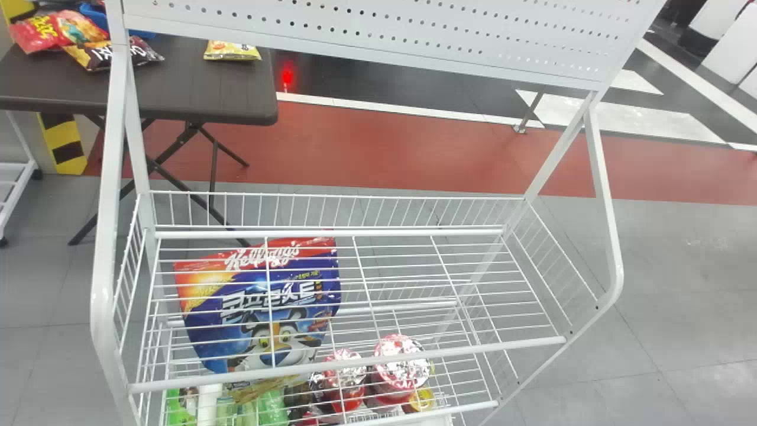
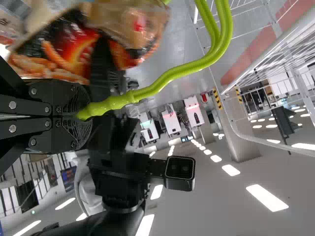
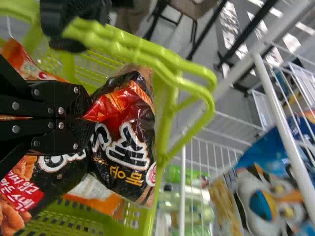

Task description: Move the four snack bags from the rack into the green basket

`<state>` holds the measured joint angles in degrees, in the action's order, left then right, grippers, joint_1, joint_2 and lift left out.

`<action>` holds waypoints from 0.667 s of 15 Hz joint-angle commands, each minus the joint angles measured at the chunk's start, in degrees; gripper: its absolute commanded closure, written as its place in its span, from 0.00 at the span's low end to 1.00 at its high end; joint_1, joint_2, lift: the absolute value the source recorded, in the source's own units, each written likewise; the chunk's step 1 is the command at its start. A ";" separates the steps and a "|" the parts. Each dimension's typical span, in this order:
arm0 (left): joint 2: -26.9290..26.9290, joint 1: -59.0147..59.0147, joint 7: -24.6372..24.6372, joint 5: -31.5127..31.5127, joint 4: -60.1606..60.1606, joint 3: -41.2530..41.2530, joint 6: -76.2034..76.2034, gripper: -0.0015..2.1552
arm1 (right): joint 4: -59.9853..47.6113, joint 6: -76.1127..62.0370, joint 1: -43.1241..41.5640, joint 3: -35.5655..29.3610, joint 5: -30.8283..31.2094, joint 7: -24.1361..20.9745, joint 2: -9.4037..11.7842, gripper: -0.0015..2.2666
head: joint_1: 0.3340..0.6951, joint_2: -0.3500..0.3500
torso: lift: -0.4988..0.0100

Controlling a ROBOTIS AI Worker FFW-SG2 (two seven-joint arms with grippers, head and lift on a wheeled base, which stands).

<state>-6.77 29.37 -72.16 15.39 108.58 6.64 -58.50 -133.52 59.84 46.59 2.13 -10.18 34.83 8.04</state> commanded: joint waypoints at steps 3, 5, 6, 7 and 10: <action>0.00 0.25 -0.09 -0.44 0.23 0.21 0.00 0.87 | 1.24 -8.20 -0.36 1.30 -2.22 2.44 0.57 0.98 | 1.00 0.05 | 0.98; 0.00 0.43 -0.09 -0.36 0.31 0.04 0.00 0.87 | 3.79 -9.25 -1.59 -0.11 -2.30 2.44 0.66 0.75 | 1.00 0.07 | 0.98; 0.00 0.43 -0.09 -0.36 0.23 0.04 0.00 0.87 | 4.40 -9.95 -1.85 -0.90 -2.39 2.44 0.57 0.41 | 1.00 0.08 | 0.98; 0.00 0.34 -0.09 -0.36 0.23 0.12 0.00 0.87 | 5.02 -11.01 -2.03 -1.52 -2.57 2.44 0.57 0.07 | 1.00 0.07 | 0.98; 0.00 0.25 0.00 -0.62 0.31 0.65 0.00 0.87 | 6.16 -13.47 -2.29 -3.62 -2.57 2.17 -0.05 0.01 | 1.00 0.00 | 0.98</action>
<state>-6.76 29.64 -72.20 14.90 108.83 7.02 -58.48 -127.70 47.09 44.35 -0.32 -12.74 37.04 8.29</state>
